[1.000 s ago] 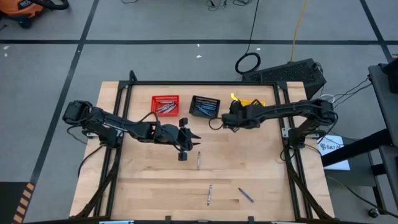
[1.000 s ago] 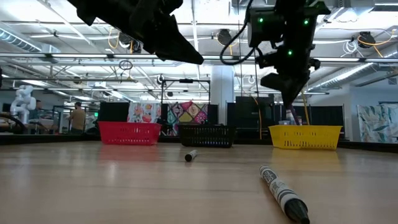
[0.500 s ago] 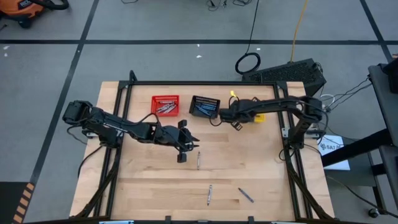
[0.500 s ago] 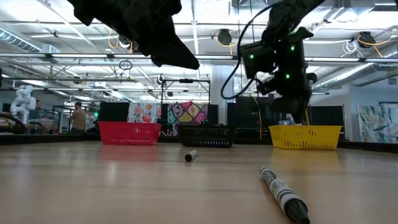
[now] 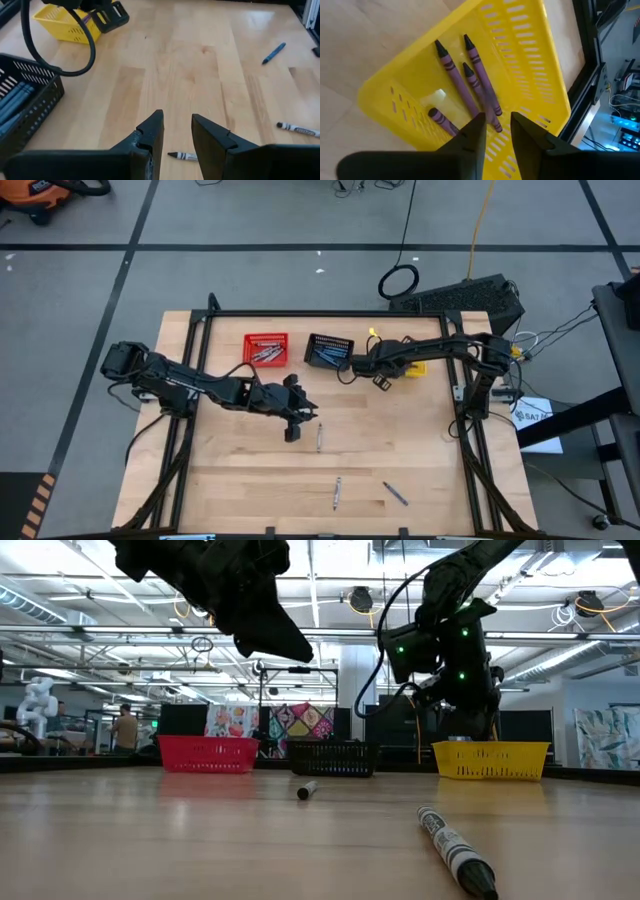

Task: Sort crayons
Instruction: Put the violet crayon into the yellow bin, then put the gray crayon into the red bin

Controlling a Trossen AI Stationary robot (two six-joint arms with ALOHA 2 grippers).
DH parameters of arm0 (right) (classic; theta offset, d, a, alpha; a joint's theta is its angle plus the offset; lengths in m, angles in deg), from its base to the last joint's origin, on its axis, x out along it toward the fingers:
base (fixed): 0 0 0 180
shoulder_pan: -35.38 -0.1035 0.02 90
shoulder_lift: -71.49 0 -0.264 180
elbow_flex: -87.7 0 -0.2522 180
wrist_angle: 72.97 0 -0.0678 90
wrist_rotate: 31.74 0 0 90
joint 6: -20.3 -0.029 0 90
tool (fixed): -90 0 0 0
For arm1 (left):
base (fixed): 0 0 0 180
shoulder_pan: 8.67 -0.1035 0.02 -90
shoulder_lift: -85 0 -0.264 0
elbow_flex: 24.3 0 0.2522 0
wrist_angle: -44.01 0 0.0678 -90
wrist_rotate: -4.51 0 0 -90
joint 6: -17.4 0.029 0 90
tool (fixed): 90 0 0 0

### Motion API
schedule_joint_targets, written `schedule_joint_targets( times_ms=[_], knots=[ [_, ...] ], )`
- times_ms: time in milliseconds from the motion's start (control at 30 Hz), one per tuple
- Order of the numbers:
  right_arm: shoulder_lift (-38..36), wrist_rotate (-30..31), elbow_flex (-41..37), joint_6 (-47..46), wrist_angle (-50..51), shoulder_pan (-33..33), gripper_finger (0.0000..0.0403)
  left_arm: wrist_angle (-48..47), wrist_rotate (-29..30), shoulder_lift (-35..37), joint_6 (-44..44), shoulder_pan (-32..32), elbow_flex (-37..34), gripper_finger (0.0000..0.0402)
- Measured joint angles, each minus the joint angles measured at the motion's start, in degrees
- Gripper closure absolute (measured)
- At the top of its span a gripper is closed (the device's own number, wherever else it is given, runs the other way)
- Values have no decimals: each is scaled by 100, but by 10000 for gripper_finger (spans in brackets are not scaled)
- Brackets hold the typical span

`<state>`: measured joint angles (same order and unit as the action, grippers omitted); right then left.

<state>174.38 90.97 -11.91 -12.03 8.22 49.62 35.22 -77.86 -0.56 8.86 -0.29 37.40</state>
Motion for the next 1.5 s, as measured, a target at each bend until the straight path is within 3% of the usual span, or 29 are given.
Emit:
schedule_joint_targets(
  times_ms=[333,600,1133,1500],
  knots=[
    [-24,4,29,-339,494,-11,294,-188,-330,-1,-586,201,0,297],
    [-26,14,365,-736,1275,-31,291,-421,-446,-2,1170,603,0,297],
    [-26,12,1895,-747,2178,-606,291,-808,-439,-48,4961,416,0,297],
    [-26,42,2269,-588,2203,-610,291,-220,-605,-1141,5982,236,126,297]
  ],
)
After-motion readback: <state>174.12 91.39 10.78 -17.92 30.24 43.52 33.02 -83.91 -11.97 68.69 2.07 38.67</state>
